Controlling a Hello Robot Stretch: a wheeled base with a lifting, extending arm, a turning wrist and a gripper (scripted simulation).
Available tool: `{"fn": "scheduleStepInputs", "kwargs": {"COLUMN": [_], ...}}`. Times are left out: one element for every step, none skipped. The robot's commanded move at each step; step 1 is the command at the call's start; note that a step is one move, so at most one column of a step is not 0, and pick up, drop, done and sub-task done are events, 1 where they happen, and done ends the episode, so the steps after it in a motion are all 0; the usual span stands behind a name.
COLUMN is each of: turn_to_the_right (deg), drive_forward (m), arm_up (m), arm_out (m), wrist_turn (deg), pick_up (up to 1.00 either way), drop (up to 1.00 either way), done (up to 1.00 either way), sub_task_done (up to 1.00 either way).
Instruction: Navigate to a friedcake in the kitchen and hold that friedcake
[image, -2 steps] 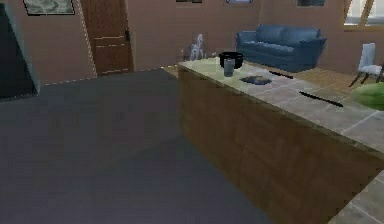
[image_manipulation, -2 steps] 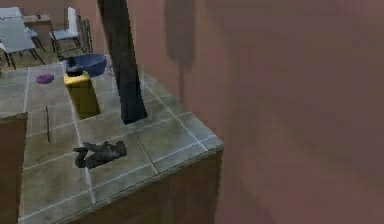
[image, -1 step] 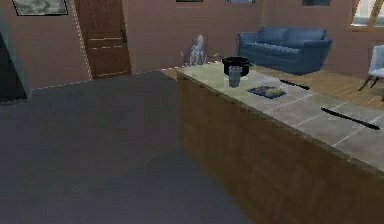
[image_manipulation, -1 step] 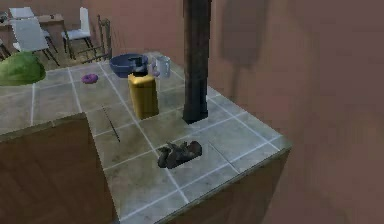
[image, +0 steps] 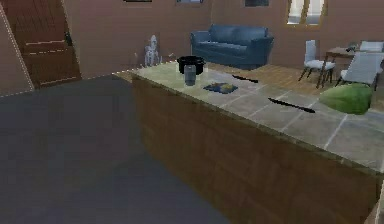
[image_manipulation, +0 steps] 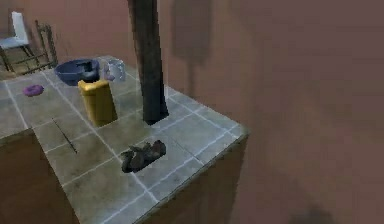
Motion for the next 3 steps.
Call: {"fn": "scheduleStepInputs", "kwargs": {"turn_to_the_right": [0.0,30.0,0.0], "drive_forward": [0.2,0.0,0.55], "arm_up": [0.0,0.0,0.0], "arm_out": [0.0,0.0,0.0], "wrist_turn": [0.0,0.0,0.0], "pick_up": [0.0,0.0,0.0], "drop": [0.0,0.0,0.0], "done": [0.0,0.0,0.0], "sub_task_done": [0.0,0.0,0.0]}}
